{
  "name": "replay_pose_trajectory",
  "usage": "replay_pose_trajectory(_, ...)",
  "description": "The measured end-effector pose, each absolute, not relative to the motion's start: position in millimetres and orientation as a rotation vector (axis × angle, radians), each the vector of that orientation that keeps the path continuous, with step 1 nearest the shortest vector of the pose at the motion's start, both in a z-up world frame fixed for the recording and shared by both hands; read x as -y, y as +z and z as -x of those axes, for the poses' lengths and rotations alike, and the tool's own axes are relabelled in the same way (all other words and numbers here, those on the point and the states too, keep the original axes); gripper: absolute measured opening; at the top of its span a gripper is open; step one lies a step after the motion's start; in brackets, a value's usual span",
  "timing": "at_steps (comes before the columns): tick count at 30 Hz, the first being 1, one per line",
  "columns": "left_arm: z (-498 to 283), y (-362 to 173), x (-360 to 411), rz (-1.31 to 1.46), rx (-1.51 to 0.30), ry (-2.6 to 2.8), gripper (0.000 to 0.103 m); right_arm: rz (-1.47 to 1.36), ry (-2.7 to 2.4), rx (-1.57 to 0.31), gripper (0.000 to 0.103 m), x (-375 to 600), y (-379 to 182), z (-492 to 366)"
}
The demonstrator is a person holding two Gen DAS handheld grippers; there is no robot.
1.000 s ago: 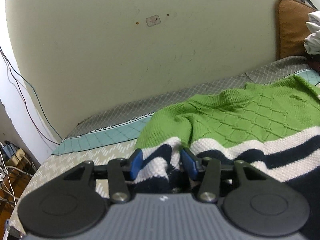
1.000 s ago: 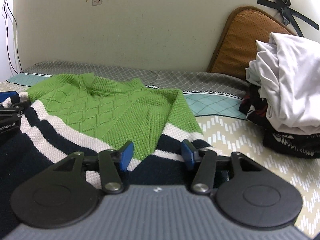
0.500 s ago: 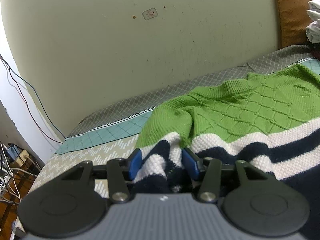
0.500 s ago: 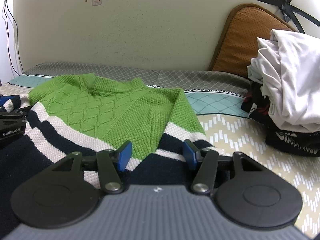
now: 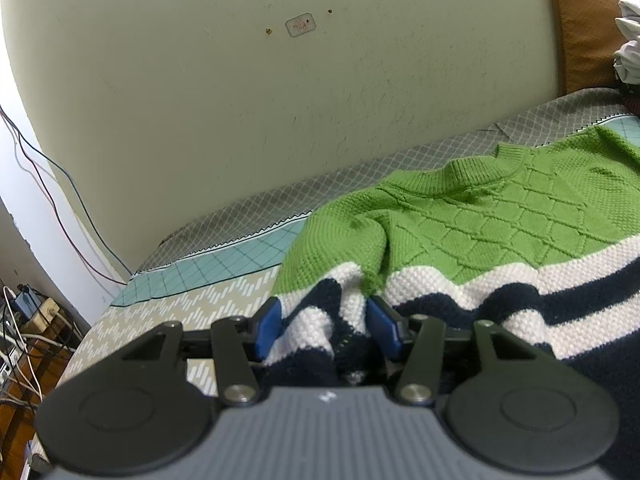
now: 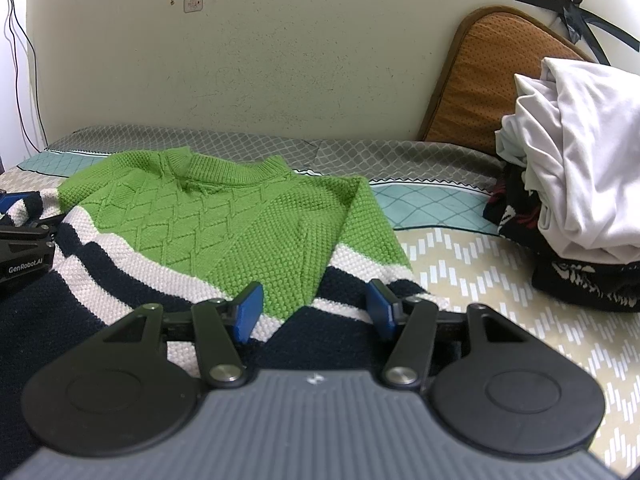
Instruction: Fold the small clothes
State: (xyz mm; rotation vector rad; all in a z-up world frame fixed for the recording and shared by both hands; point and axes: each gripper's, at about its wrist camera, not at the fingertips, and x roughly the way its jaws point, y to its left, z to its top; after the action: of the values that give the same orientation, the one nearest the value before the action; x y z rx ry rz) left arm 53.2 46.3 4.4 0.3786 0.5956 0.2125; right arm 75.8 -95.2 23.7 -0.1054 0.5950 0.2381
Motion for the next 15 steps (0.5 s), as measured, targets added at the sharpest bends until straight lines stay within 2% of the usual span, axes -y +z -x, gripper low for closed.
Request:
replay_pose_trajectory(8,-55,4,-49,-0.359,-0.609,0.214,0.051,0.09,0.245,-0.595,0.061,96,24,-75)
replay_pose_trajectory(10,-55,8,-55,-0.333,-0.619,0.207,0.057,0.041,0.269,-0.584,0.061,106,26,-72)
replay_pose_trajectory(15,-22,30,-83,-0.319,-0.593,0.159,0.066,-0.054,0.277,-0.525,0.061,143,44,-41)
